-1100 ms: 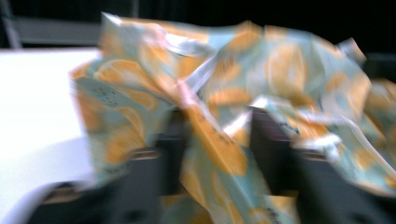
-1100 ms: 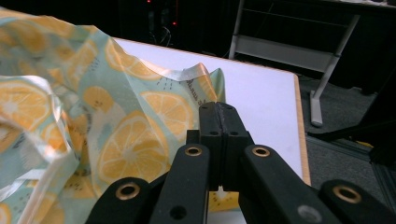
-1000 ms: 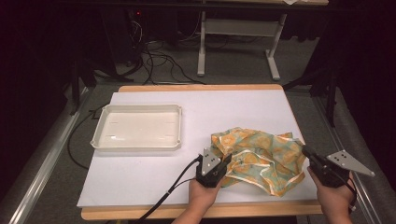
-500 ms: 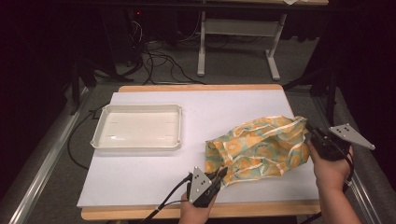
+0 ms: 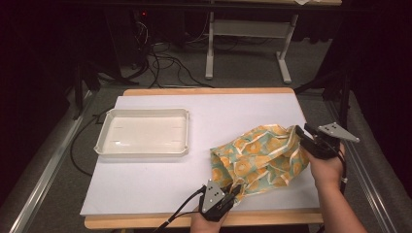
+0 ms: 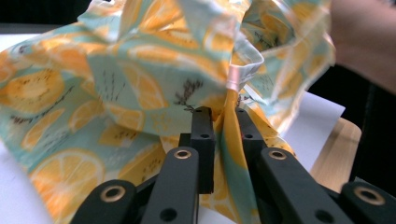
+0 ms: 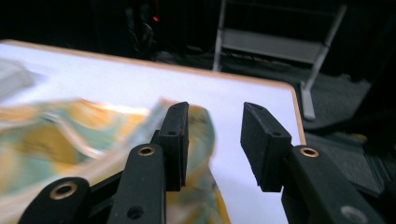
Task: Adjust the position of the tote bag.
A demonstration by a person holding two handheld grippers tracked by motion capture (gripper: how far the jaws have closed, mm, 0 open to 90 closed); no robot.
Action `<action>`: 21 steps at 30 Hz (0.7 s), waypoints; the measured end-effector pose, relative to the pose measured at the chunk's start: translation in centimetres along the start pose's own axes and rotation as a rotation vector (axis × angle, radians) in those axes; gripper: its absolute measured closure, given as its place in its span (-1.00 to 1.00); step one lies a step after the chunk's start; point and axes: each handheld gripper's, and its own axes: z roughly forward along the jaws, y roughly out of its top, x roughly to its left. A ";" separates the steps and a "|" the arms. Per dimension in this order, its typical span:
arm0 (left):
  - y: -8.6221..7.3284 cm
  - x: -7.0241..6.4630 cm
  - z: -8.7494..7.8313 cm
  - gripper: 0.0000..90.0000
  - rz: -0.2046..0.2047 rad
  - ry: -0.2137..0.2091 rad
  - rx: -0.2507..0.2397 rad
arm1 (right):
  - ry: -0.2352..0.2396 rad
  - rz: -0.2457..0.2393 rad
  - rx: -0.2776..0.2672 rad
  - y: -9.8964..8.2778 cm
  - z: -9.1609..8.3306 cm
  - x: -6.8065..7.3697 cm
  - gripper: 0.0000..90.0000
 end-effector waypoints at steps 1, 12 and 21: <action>0.1 0.0 0.2 0.81 -0.002 -0.002 -0.003 | 0.008 -0.011 -0.015 0.5 -0.7 0.2 0.38; 0.3 0.4 0.7 0.74 -0.013 0.020 -0.025 | 0.098 -0.064 -0.115 0.3 -5.2 3.6 0.46; 0.6 1.1 1.2 0.75 -0.052 0.046 -0.038 | 0.205 -0.084 -0.106 -2.3 -9.1 6.7 0.62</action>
